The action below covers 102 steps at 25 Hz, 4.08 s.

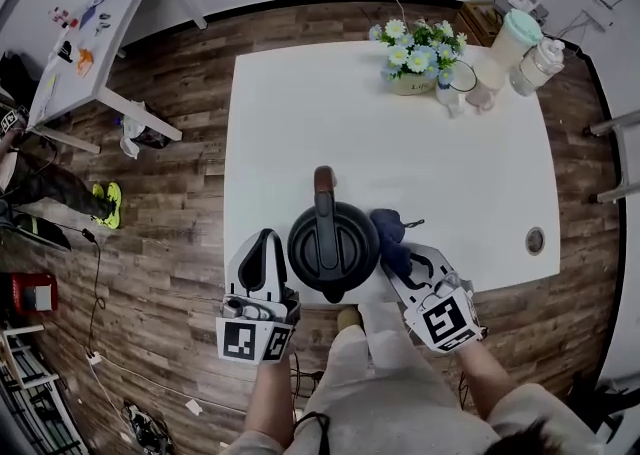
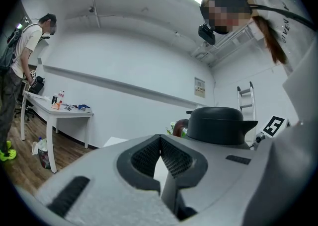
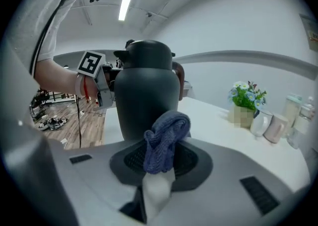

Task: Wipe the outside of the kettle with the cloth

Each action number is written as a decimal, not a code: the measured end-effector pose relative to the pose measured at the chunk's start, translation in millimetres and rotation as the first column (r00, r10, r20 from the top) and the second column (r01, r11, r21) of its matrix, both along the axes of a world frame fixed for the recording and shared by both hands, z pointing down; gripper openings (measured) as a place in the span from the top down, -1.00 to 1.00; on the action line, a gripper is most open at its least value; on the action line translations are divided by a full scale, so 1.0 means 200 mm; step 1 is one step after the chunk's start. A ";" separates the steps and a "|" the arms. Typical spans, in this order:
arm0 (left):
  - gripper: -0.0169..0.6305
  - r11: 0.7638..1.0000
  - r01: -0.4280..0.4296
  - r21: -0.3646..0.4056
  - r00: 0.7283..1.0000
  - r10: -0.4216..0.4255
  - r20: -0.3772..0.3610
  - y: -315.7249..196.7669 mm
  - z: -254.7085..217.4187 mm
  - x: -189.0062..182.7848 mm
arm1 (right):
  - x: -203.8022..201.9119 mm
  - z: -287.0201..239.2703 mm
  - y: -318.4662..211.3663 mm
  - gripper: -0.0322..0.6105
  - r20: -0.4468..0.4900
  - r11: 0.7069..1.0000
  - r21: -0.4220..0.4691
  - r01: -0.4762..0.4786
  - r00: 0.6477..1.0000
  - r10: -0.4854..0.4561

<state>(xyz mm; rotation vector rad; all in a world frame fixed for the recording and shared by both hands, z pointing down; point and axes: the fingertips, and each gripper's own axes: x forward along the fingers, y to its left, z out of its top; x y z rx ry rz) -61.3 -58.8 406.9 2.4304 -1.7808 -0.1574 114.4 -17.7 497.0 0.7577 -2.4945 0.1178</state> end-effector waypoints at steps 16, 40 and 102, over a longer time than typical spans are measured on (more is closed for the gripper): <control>0.93 0.996 0.091 0.017 0.996 -0.091 0.016 0.05 -0.15 -0.08 | -0.06 -1.12 -0.24 0.68 -0.127 0.719 0.501 0.482 0.862 -0.490; 0.93 0.999 -0.022 -0.048 1.000 0.022 -0.004 -0.11 0.07 -0.25 | -0.91 -0.29 -0.12 0.68 -0.006 -0.130 -0.733 0.668 -0.197 -0.980; 0.93 0.957 -0.269 0.108 0.934 0.286 -0.213 0.00 -0.52 0.12 | -0.01 -0.82 -0.12 0.68 0.193 0.891 0.166 0.423 0.872 -0.450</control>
